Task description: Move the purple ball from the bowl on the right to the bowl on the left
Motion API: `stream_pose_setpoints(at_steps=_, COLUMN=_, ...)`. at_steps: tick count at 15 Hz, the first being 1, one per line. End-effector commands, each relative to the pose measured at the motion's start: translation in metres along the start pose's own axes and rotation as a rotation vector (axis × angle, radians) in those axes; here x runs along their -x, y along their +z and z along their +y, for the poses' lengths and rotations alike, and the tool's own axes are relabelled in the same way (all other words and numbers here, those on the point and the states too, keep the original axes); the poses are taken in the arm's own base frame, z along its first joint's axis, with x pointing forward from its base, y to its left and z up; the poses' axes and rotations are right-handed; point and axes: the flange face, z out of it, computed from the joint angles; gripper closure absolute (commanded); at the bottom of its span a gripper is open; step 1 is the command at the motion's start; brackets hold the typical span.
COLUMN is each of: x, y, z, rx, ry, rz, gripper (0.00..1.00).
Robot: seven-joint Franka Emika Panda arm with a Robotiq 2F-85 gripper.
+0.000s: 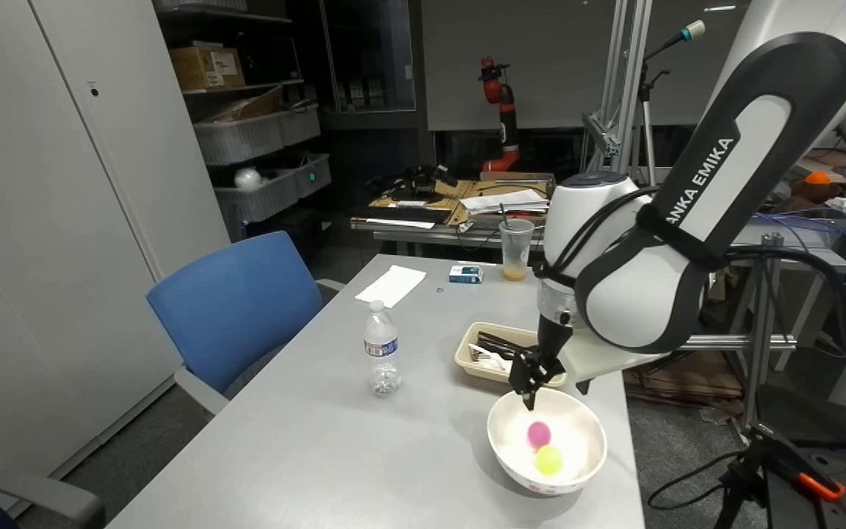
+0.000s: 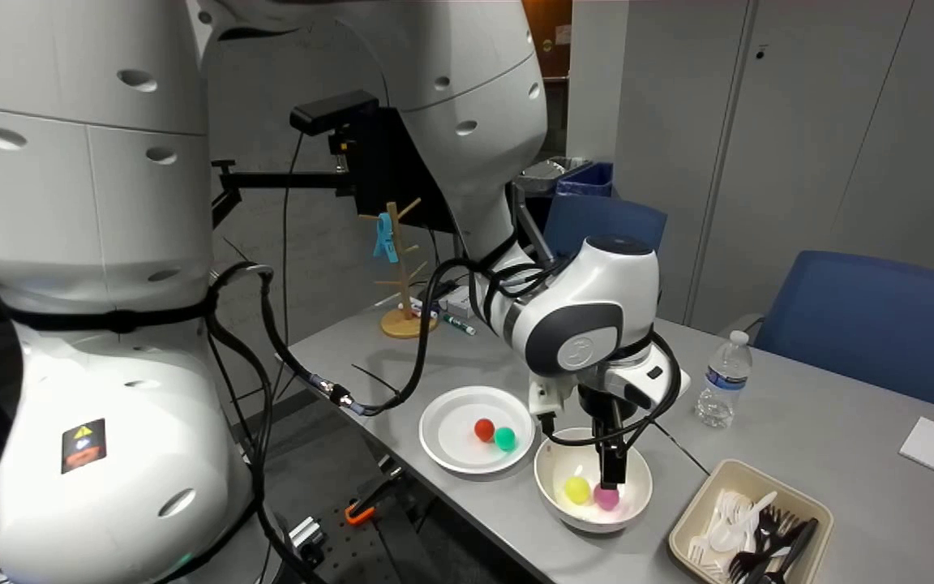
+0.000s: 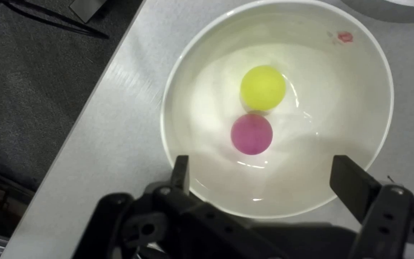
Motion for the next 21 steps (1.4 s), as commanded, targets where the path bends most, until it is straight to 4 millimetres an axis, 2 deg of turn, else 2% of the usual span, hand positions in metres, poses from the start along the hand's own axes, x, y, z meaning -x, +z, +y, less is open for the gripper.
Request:
stream_pose_setpoints(at_steps=1, x=-0.001, y=0.000, z=0.000, rx=0.003, ry=-0.002, rz=0.001, gripper=0.00)
stream_pose_setpoints(at_steps=7, x=-0.002, y=0.001, z=0.000, rx=0.007, ry=-0.004, rz=0.003, gripper=0.00)
stream_pose_setpoints(at_steps=16, x=-0.001, y=0.046, z=-0.020, rx=-0.011, ry=0.003, rz=-0.015, gripper=0.00)
stream_pose_setpoints(at_steps=21, x=-0.013, y=0.061, z=-0.024, rx=-0.027, ry=-0.007, rz=0.034, gripper=0.00)
